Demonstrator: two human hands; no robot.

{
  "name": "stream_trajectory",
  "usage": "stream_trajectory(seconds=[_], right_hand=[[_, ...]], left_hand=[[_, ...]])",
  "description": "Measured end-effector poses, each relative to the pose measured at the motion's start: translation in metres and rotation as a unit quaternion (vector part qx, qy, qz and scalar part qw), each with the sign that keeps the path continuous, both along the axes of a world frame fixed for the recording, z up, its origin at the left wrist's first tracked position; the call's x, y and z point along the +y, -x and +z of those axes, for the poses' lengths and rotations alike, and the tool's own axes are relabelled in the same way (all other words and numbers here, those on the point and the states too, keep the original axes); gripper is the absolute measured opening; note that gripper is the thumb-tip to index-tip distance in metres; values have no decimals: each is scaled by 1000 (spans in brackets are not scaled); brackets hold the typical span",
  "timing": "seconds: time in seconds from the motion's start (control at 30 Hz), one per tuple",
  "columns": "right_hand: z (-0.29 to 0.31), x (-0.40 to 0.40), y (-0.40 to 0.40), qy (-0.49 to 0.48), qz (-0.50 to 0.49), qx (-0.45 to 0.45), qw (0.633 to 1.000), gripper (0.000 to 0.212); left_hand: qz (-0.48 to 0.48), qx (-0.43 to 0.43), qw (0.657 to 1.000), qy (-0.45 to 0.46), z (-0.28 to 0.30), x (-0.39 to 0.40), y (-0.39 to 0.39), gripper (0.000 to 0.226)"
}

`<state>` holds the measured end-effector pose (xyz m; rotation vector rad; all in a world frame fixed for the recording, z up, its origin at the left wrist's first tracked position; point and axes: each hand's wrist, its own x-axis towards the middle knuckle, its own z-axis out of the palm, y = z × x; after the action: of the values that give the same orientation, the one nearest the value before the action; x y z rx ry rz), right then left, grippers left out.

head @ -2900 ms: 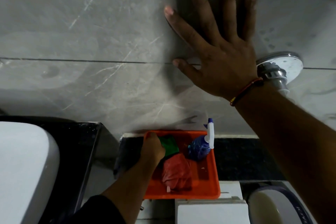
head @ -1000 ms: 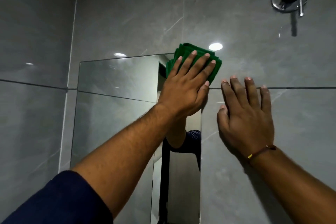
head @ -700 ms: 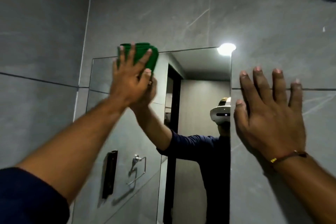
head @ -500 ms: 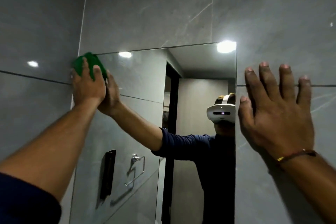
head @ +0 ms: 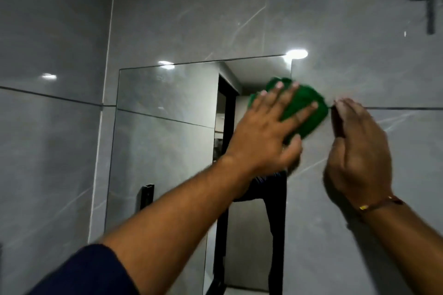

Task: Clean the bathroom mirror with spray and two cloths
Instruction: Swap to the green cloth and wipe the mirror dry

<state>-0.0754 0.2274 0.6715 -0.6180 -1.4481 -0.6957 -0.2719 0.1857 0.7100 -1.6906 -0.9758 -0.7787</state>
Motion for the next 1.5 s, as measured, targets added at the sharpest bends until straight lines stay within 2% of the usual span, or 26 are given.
stream_trajectory(seconds=[0.03,0.07,0.1,0.2,0.3,0.37,0.4,0.5,0.53,0.57,0.63,0.77,0.83,0.9,0.93,1.0,1.03,1.07,1.1,1.17,1.23,1.3,1.37,1.43,1.47,1.5], right_hand=[[-4,1,-4,-4,-8,-23,1000,62],[-7,0,-7,1,-22,-45,999,62],[-9,-2,-5,12,-37,-64,997,61],[-11,-10,4,25,-74,-79,994,60],[-11,-11,15,28,-108,-94,989,61],[-12,-10,17,21,-125,-98,987,62],[-13,-9,18,17,-131,-97,986,63],[-14,-6,18,17,-154,-106,982,65],[-13,-5,16,19,-155,-109,982,65],[-13,-3,14,22,-154,-112,982,64],[-13,-2,11,26,-131,-104,986,60],[-13,-5,10,34,-17,-43,998,53],[-16,-4,4,17,31,-16,999,50],[-18,-2,-4,-5,63,-8,998,49],[-19,0,-8,-12,65,-13,998,49],[-23,-1,-11,-3,43,-51,998,50],[-25,-3,-8,7,23,-73,997,52],[-27,-6,-4,16,-4,-93,996,53],[-29,-8,1,22,-37,-106,993,54],[-31,-12,9,24,-93,-125,987,58],[-30,-10,13,16,-129,-138,982,61],[-30,-9,15,6,-141,-142,980,61],[-31,-8,14,7,-147,-138,979,60],[-31,-8,15,7,-159,-140,977,61],[-32,-9,15,10,-164,-143,976,61],[-30,-9,15,13,-168,-149,974,62]], left_hand=[[8,91,996,5,-10,-2,24,69],[11,141,990,10,-16,-2,49,69],[14,146,989,9,-19,-1,75,69],[34,-3,999,-14,-16,-2,155,69],[57,-230,971,-28,-14,-4,244,68],[71,-376,922,-59,-18,-4,287,66],[73,-460,882,-76,-20,-2,297,64],[55,-696,710,-85,-20,6,268,63],[52,-729,678,-82,-18,8,241,63],[52,-731,675,-82,-19,10,208,62],[50,-678,728,-89,-25,13,128,63],[12,-507,861,-42,-44,12,-21,69],[-7,-390,921,2,-56,7,-52,71],[-5,-206,978,24,-74,4,-41,73],[-2,-89,996,21,-83,3,-22,73],[3,93,995,20,-94,1,28,71],[10,132,991,18,-94,0,58,70],[19,132,991,13,-92,-1,87,70],[26,97,995,6,-88,-1,116,70],[48,-47,998,-4,-82,-3,174,68],[66,-208,976,-14,-87,-5,229,68],[71,-341,937,-31,-101,-8,274,67],[71,-494,865,-54,-112,-3,296,66],[80,-639,761,-82,-115,3,285,66],[81,-690,713,-91,-113,7,266,65],[79,-722,680,-95,-106,10,241,64]])
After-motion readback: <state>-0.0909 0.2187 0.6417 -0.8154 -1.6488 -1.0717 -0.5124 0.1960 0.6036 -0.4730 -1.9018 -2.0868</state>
